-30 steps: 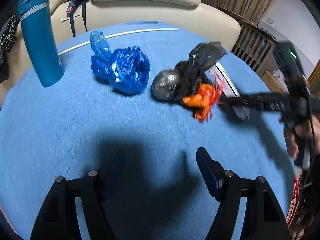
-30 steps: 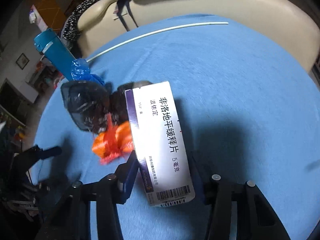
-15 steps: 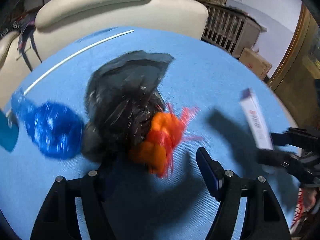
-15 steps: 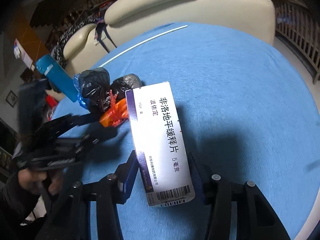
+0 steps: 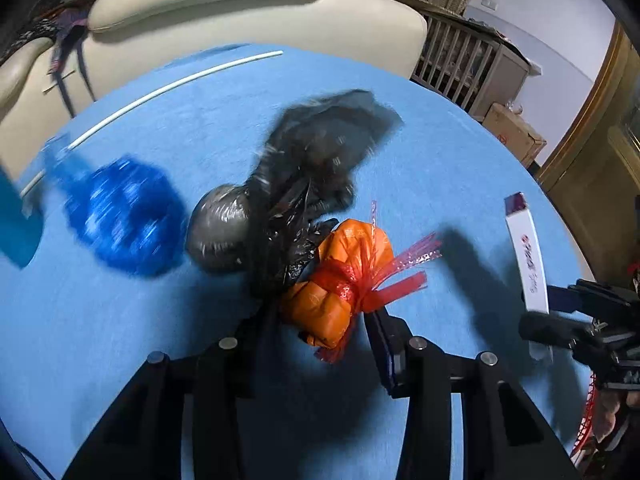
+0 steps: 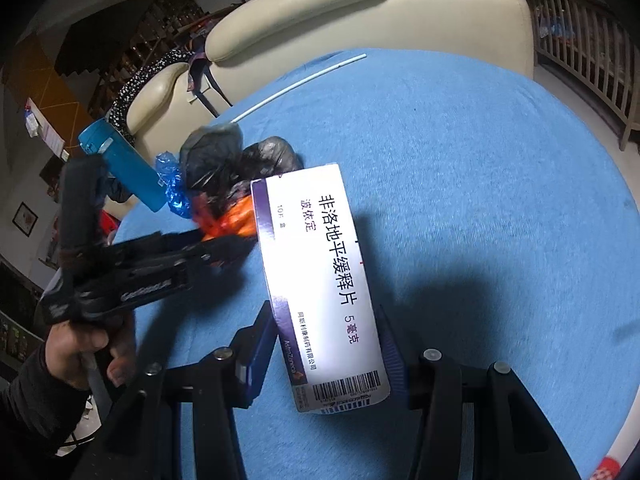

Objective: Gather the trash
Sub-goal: 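Grasp the orange mesh bag with the left tool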

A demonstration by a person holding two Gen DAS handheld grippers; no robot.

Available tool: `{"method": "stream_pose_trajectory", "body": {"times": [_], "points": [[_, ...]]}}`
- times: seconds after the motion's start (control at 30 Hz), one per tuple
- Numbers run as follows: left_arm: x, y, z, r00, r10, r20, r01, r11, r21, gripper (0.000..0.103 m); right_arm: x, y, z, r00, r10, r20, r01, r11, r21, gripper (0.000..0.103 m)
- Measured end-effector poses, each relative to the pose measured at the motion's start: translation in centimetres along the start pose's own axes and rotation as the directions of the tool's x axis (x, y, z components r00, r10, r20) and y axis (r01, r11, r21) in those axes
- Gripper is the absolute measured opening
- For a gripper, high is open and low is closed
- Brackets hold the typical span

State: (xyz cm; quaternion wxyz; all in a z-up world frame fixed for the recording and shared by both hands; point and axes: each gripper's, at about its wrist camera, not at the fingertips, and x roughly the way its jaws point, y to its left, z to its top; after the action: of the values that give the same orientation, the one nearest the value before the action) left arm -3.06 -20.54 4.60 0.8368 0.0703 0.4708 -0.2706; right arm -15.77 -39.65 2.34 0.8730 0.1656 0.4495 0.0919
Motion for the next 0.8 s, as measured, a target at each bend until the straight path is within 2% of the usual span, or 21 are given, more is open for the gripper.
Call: {"method": "stream_pose_trajectory", "body": {"times": [0.17, 0.27, 0.37, 0.43, 0.57, 0.73, 0.8], "points": [[-2.1, 0.2, -3.0, 1.0, 0.015, 0.01, -0.014, 1.0, -0.013, 0.044, -0.3, 1.1, -1.9, 1.0, -0.016, -0.009, 0.016, 1.0, 0.018, 0.053], [-2.7, 0.5, -4.4, 0.999, -0.031, -0.021, 0.031, 0.999, -0.022, 0.048, -0.3, 1.5, -3.0, 0.999, -0.027, -0.023, 0.027, 0.999, 0.03, 0.053], [-3.2, 0.8, -5.7, 0.997, -0.069, -0.025, 0.068, 0.997, -0.022, 0.082, -0.4, 1.8, -3.8, 0.999, -0.032, -0.033, 0.033, 0.999, 0.038, 0.053], [-3.9, 1.1, -6.3, 0.999, -0.044, -0.001, 0.044, 0.999, -0.018, 0.082, -0.8, 2.1, -4.3, 0.999, -0.034, -0.029, 0.035, 0.999, 0.039, 0.053], [-4.8, 1.6, -6.8, 0.998, -0.058, 0.01, 0.058, 0.998, -0.01, 0.082, -1.6, 1.8, -5.1, 0.999, -0.033, -0.015, 0.033, 0.998, 0.05, 0.053], [-4.1, -0.9, -5.2, 0.997, -0.074, 0.014, 0.072, 0.99, 0.118, 0.082, -2.1, 1.7, -5.2, 1.0, -0.029, -0.007, 0.03, 0.998, 0.061, 0.053], [-3.1, -2.0, -4.4, 0.998, -0.06, 0.001, 0.058, 0.983, 0.177, 0.082, -2.2, 1.7, -5.3, 1.0, -0.028, -0.003, 0.028, 0.998, 0.06, 0.053]]}}
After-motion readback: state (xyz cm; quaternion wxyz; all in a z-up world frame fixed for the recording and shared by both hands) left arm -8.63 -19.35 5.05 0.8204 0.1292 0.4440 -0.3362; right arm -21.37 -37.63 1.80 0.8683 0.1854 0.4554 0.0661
